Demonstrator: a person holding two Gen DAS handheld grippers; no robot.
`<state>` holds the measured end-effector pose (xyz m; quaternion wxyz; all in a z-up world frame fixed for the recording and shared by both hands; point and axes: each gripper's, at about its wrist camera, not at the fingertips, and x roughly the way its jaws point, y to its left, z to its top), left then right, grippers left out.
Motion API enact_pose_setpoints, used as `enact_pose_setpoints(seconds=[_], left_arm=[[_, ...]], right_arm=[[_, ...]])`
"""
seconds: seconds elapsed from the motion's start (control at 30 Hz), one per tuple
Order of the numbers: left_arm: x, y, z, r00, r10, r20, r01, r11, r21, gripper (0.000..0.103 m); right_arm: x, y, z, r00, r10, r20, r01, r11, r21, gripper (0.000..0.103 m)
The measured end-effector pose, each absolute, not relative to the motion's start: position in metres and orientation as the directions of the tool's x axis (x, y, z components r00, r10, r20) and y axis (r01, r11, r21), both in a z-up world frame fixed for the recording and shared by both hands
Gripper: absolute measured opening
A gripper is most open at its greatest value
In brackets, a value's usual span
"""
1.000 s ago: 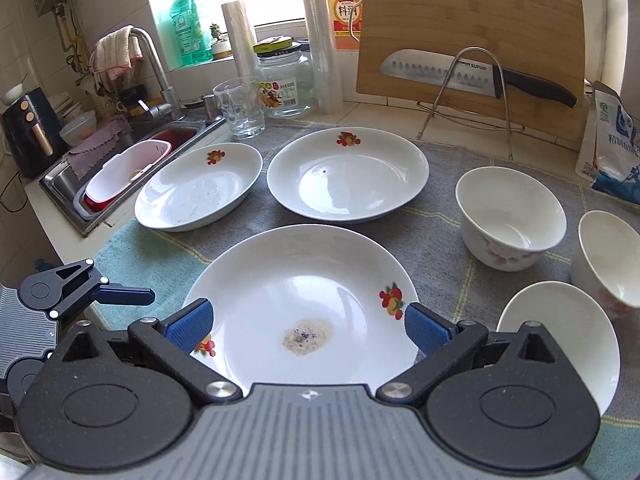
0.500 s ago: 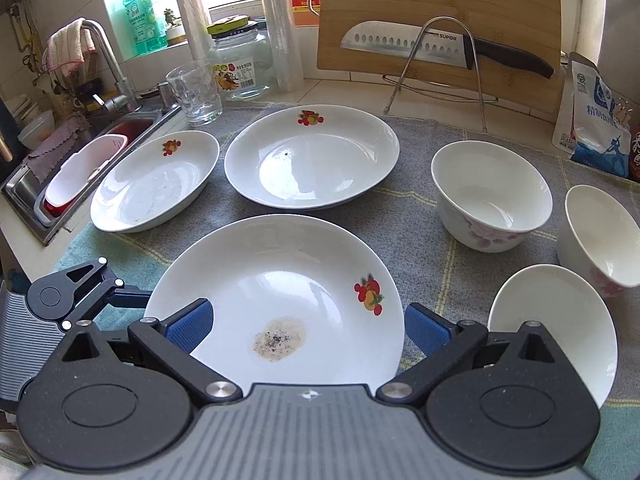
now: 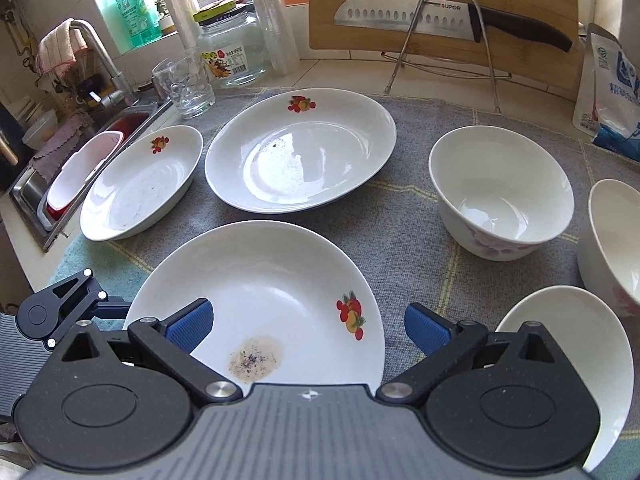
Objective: Organize plates and bowls
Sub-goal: 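Carry the white plate with the right tool toward the plate by the sink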
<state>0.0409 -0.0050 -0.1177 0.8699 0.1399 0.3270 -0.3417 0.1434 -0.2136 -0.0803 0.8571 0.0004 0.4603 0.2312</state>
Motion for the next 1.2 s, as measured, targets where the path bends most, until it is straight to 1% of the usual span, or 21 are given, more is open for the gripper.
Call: enact_pose_setpoints(seconds=[0.13,0.27,0.43,0.57,0.87,1.0,1.2], left_arm=[[0.042,-0.008,-0.115,0.543,-0.500,-0.674,0.694,0.720,0.025,0.102],[0.038,-0.010,-0.116,0.511,-0.544,-0.665,0.747,0.664,0.031,0.102],[0.043,-0.008,-0.116,0.492,-0.563,-0.664,0.760,0.650,0.011,0.102],[0.046,-0.008,-0.117,0.491,-0.563,-0.665,0.763,0.646,0.017,0.102],[0.051,-0.010,-0.117,0.505,-0.545,-0.670,0.753,0.657,0.033,0.102],[0.052,-0.008,-0.117,0.495,-0.554,-0.670,0.759,0.650,0.024,0.102],[0.054,-0.005,-0.116,0.483,-0.568,-0.667,0.762,0.648,0.000,0.102]], right_arm=[[0.152,-0.210,-0.085,0.420,0.419,-0.805,-0.454,0.865,0.214,0.103],[0.157,-0.208,-0.088,0.377,0.439,-0.816,-0.503,0.836,0.217,0.103],[0.162,-0.208,-0.091,0.327,0.463,-0.824,-0.542,0.806,0.238,0.103],[0.168,-0.208,-0.094,0.273,0.496,-0.824,-0.545,0.786,0.292,0.103],[0.175,-0.204,-0.095,0.231,0.501,-0.834,-0.562,0.769,0.306,0.102],[0.176,-0.203,-0.094,0.217,0.498,-0.840,-0.569,0.763,0.306,0.100],[0.181,-0.208,-0.095,0.200,0.506,-0.839,-0.567,0.758,0.323,0.093]])
